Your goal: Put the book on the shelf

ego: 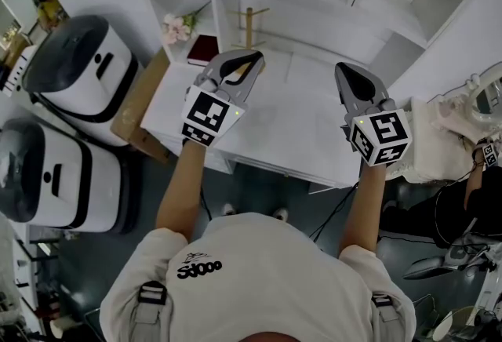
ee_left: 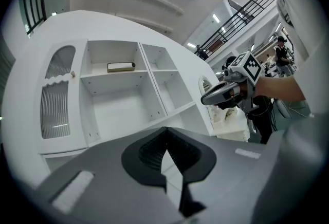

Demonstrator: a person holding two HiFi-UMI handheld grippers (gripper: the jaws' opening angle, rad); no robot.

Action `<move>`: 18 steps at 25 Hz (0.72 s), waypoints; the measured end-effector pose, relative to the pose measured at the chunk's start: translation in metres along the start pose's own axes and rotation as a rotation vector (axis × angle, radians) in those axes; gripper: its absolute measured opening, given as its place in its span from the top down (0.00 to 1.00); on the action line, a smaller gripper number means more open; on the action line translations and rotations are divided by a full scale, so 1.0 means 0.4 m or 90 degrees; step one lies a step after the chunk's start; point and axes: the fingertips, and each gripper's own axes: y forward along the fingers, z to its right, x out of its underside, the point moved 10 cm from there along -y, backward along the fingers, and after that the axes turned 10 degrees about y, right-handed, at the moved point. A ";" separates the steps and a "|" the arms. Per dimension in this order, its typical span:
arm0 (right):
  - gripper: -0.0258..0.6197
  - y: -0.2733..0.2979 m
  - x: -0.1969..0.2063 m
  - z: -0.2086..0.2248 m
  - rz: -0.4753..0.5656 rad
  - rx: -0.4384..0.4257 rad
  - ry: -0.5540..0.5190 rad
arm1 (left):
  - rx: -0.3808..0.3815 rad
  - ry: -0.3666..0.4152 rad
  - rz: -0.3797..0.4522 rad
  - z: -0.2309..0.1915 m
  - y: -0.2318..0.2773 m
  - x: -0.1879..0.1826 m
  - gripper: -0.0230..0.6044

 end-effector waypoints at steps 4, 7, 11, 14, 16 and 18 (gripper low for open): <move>0.96 0.005 0.004 -0.007 -0.001 -0.001 0.007 | 0.006 -0.003 -0.001 0.003 0.000 0.004 0.93; 0.96 0.008 0.007 -0.006 -0.002 0.003 0.006 | 0.003 -0.005 0.000 0.002 -0.001 0.006 0.93; 0.96 0.008 0.008 -0.005 0.000 0.008 0.009 | 0.002 -0.005 -0.001 -0.001 0.000 0.006 0.93; 0.96 0.011 0.009 -0.008 0.000 0.008 0.010 | 0.002 -0.006 0.001 -0.007 -0.003 0.005 0.93; 0.96 0.011 0.009 -0.008 -0.001 0.007 0.011 | 0.002 -0.007 0.002 -0.008 -0.003 0.004 0.93; 0.96 0.010 0.011 -0.008 -0.001 0.007 0.011 | 0.003 -0.007 0.003 -0.007 -0.003 0.005 0.93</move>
